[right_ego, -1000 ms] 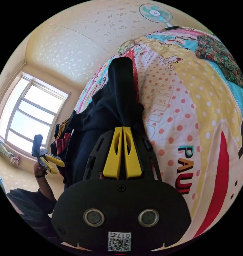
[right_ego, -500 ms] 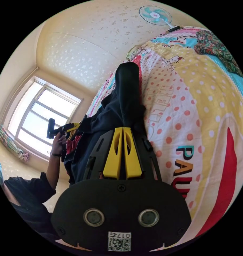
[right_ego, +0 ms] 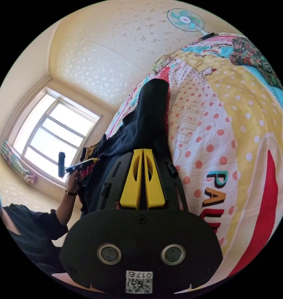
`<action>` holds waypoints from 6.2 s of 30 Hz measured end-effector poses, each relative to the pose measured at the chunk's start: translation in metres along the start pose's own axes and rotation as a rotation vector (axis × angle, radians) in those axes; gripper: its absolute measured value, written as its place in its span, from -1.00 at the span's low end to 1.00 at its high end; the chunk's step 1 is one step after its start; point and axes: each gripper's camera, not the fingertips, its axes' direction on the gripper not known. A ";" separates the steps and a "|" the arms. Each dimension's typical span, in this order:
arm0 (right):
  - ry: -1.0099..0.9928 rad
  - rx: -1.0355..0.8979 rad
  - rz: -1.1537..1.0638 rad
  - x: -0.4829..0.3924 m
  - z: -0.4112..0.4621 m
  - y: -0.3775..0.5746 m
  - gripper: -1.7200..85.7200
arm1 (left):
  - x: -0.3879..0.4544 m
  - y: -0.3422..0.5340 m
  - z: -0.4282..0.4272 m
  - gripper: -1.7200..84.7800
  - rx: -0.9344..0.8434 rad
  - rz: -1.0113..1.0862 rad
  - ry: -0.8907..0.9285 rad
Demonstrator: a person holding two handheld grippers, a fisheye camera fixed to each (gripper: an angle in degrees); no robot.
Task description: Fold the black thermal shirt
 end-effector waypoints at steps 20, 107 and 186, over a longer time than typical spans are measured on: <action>0.458 -0.092 0.112 -0.129 -0.084 0.089 -0.67 | -0.037 0.150 -0.019 -0.58 -0.115 -0.149 0.112; 0.276 0.035 -1.099 -0.707 0.046 -0.027 -0.87 | -0.141 0.278 -0.312 -0.68 0.577 -0.171 0.423; 0.374 -0.178 -0.089 -0.248 -0.213 -0.046 -0.88 | -0.042 0.087 -0.163 -0.88 0.169 0.127 0.325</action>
